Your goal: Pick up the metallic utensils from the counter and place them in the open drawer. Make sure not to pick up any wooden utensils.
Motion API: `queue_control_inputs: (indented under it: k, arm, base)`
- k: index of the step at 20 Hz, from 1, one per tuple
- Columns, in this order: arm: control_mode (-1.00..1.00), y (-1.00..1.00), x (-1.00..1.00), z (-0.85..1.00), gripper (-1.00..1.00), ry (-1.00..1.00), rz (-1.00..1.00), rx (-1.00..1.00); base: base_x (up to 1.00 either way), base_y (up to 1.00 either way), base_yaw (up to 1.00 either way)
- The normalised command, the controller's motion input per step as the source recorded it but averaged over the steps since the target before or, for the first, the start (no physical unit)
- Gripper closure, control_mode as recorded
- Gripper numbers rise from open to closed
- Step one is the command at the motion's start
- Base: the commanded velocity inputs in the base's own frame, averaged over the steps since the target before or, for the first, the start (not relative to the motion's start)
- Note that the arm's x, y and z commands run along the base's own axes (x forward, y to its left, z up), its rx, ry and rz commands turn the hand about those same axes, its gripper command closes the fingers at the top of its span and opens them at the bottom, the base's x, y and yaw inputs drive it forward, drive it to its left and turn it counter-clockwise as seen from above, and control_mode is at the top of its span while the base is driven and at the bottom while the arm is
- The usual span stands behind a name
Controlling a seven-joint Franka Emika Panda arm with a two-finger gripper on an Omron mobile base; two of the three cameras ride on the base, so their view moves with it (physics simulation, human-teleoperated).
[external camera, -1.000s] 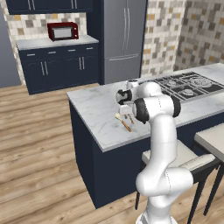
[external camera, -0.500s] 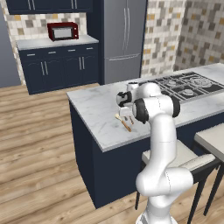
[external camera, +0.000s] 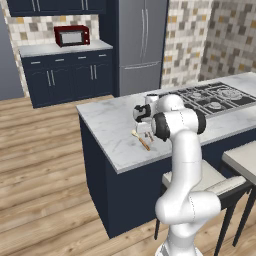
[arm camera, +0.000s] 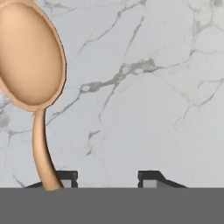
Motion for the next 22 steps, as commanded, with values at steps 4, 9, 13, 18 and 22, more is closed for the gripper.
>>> queue_control_inputs:
  k: [4,9,13,18,22]
  arm:
    - [-1.00,0.00,0.00,-0.05,1.00,0.00,0.03,0.00]
    - [-1.00,0.00,-0.07,0.05,1.00,0.00,0.00,0.00]
    - [-1.00,0.01,-0.69,0.75,1.00,-0.04,-0.10,0.00]
    - [-1.00,0.41,-0.87,1.00,1.00,-0.02,-0.13,-0.02]
    - [-1.00,0.28,-1.00,0.85,1.00,-0.03,0.00,0.00]
  base:
    - [0.00,0.00,0.00]
    - [0.00,0.00,0.00]
    - [0.00,0.00,0.00]
    - [0.00,0.00,0.00]
    - [0.00,0.00,0.00]
